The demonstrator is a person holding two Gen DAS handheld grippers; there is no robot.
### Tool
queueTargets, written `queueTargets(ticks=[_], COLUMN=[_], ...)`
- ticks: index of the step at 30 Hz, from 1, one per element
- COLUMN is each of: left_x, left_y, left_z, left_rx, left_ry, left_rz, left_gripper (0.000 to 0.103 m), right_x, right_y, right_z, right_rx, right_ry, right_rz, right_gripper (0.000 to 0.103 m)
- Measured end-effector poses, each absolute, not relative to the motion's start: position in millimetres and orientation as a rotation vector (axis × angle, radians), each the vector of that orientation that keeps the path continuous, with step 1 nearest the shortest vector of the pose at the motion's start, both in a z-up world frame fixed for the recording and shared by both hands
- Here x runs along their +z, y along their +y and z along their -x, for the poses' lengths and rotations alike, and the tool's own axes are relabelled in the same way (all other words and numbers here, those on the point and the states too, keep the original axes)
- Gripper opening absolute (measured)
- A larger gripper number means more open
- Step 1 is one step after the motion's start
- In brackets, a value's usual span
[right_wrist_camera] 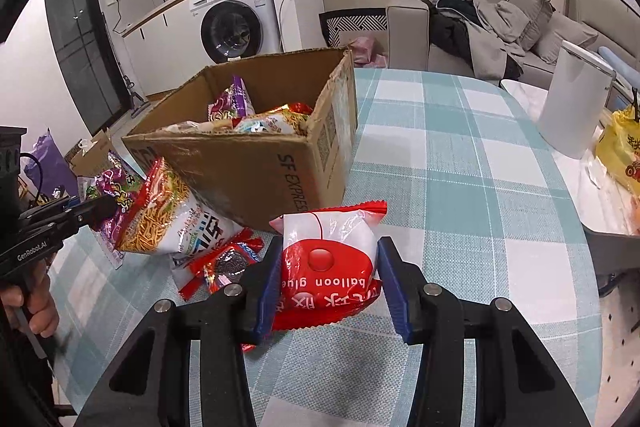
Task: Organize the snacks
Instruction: 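Lift the purple candy bag with the left tool while the right tool carries the balloon bag over the box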
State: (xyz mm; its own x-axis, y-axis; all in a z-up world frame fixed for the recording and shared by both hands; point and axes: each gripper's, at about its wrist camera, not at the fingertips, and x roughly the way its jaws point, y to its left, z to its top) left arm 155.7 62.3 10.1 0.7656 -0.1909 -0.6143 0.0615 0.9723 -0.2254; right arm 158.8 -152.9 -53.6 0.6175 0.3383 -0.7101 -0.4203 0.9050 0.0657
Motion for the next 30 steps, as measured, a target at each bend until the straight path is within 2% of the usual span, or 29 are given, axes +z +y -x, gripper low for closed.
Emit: queueTargets(ticks=[30], left_x=[77.4], left_y=[60.7], left_z=[-131.7], left_rx=[-0.127], left_ry=[0.547], left_rz=[0.187], left_gripper=[0.020], right_x=[-10.5], right_y=[-137.2], right_z=[-134.1], right_rx=[0.498], right_ry=[0.678], right_rz=[0.089], right_gripper=[0.046])
